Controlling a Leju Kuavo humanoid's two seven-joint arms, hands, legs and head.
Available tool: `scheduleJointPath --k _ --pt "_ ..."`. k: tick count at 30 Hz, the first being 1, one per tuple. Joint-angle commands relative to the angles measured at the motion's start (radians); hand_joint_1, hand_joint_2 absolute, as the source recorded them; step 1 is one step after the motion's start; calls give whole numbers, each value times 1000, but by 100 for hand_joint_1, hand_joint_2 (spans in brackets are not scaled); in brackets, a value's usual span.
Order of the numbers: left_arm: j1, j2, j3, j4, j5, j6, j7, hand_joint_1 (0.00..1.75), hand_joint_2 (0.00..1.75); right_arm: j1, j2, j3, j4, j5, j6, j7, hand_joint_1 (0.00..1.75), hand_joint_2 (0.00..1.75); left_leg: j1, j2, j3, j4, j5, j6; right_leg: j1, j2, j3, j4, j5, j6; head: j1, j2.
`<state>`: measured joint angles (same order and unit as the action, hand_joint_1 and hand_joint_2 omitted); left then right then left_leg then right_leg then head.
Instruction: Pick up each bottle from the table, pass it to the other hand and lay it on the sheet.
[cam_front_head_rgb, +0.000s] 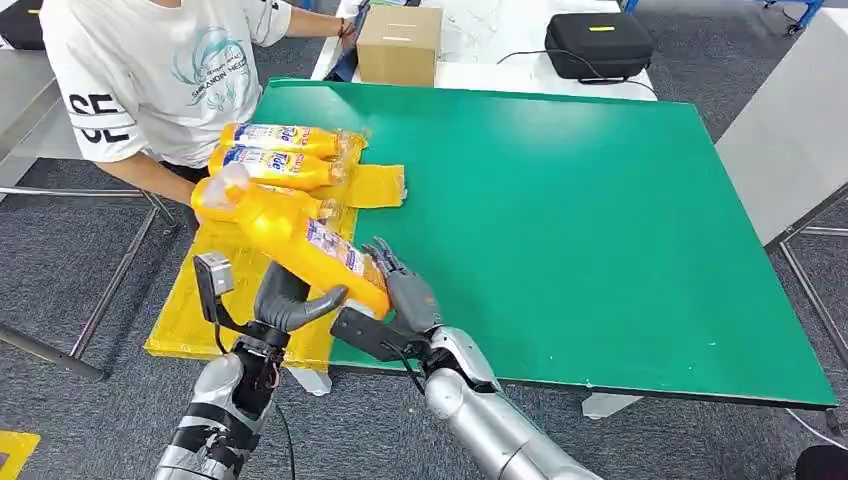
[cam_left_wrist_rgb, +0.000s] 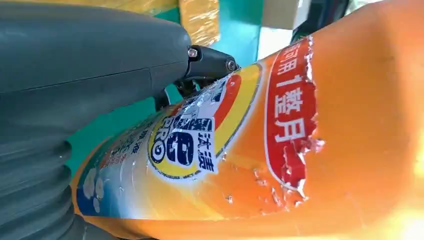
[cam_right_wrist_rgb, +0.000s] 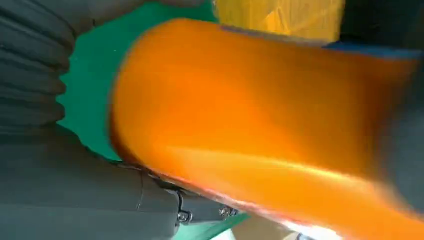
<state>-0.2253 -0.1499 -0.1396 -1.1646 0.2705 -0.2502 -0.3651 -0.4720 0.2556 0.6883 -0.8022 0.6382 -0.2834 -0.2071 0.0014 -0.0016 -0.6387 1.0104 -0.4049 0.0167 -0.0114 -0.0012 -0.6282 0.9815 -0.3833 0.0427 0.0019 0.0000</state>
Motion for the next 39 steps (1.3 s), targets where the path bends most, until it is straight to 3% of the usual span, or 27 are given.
scheduleJointPath --k 1,9,13,20,24,30,39 --pt "-29 14 44 -19 1 5 2 175 175 16 -34 -92 -23 -34 -21 -8 0 175 1 -3 5 -1 -2 -1 1 -3 5 0 -3 -2 0 0" --pt "-35 22 37 -24 -40 35 -20 175 175 29 -30 -115 -54 -52 -47 -35 0 175 1 -2 3 -1 -1 -1 1 -1 4 0 -2 -1 0 0" --pt "-81 88 -19 14 -307 185 -81 175 175 54 -32 -159 -129 -103 -69 -64 0 175 1 -2 4 0 -2 -1 1 -2 5 1 -3 -2 0 0" --pt "-236 184 0 245 -749 402 -106 175 175 91 -43 -207 -250 -168 -50 -95 0 175 1 -3 5 -1 -1 -2 1 -3 6 0 -2 -2 0 0" --pt "-276 227 9 326 -842 416 -108 175 175 100 -47 -209 -275 -184 -41 -96 0 175 1 -1 3 -1 0 -1 1 -1 3 0 -1 -1 0 0" --pt "-276 220 7 328 -846 416 -112 175 175 102 -47 -208 -276 -185 -41 -97 0 175 1 -1 4 -1 -1 -1 1 -2 4 0 -2 -1 0 0" --pt "-341 351 -80 472 -1144 520 -49 175 175 104 -58 -195 -296 -205 -14 -100 0 175 2 1 6 0 -2 -2 2 0 6 1 -3 -2 0 0"
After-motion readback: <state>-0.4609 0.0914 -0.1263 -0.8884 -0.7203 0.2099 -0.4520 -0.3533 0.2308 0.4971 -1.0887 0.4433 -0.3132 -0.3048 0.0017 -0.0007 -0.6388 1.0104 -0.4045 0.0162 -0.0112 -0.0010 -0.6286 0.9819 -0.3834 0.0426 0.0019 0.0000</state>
